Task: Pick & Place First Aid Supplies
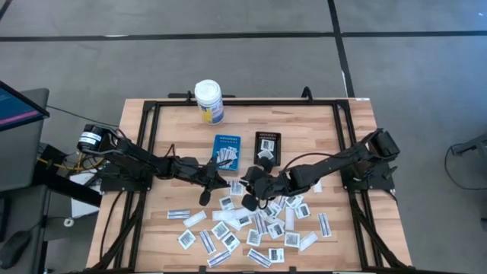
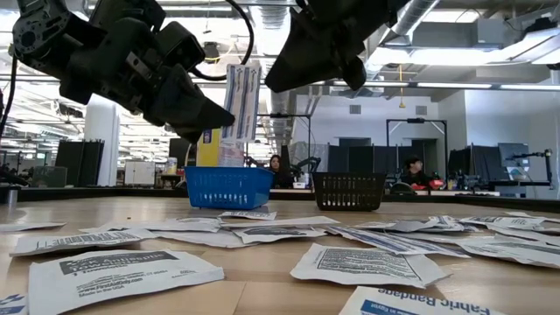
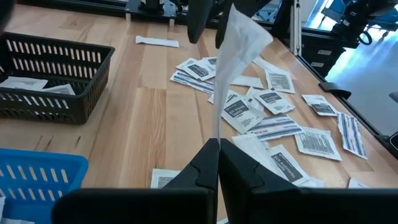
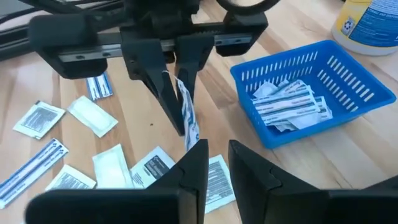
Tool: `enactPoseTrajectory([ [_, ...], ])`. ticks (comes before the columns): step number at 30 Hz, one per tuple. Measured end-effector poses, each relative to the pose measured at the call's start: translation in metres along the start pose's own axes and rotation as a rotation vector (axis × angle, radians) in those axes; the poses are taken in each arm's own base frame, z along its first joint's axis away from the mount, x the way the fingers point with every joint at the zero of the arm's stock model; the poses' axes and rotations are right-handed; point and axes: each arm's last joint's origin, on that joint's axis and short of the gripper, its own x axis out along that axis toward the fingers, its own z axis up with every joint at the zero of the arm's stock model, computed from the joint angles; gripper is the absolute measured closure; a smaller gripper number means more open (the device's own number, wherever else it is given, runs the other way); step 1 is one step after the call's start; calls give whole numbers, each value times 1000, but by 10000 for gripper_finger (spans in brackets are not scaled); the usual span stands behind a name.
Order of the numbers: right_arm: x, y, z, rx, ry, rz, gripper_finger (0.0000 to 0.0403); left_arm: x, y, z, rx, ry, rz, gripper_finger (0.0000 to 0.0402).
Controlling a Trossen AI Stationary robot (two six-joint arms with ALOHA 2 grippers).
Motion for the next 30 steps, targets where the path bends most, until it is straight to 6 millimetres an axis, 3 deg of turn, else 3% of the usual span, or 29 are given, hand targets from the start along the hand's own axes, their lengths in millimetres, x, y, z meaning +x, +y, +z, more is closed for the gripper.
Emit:
enactPoseTrajectory([
  [25,3,3,13,-54,-107,56,346,0,-3,7,-16,-69,-17,394],
  [30,23,6,7,-58,-135,80,346,0,-3,10,-21,-100,-21,394],
])
